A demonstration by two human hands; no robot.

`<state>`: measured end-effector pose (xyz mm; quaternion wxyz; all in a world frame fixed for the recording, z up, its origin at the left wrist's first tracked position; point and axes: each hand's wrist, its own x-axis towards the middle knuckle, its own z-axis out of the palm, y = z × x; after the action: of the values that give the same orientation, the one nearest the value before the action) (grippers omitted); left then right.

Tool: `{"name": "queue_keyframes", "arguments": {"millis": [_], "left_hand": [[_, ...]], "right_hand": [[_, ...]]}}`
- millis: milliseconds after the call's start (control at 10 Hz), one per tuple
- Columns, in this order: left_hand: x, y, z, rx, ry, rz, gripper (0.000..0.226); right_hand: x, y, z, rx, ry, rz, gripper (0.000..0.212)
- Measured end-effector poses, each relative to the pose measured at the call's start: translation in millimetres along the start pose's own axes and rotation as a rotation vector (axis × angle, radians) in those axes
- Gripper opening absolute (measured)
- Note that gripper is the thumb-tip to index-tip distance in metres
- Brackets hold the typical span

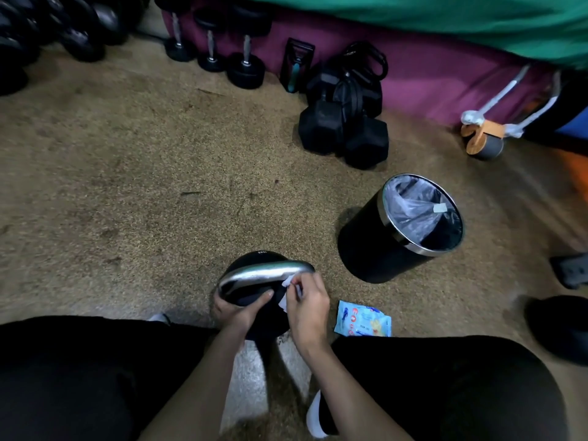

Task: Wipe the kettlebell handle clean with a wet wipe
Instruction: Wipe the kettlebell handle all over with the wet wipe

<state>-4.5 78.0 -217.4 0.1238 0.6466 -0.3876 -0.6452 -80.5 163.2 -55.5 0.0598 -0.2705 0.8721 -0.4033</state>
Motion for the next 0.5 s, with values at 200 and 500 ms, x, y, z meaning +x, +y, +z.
{"name": "queue_keyframes", "arguments": {"millis": [200,500], "left_hand": [[-2.0,2.0,0.8,-0.012,0.011,0.021,0.174],[0.4,0.3,0.4,0.011,0.006,0.006,0.191]], "right_hand": [[1.4,0.5,0.2,-0.042,0.007,-0.020,0.009],[8.5,-6.8,-3.0,-0.035,0.018,-0.106,0.014]]}}
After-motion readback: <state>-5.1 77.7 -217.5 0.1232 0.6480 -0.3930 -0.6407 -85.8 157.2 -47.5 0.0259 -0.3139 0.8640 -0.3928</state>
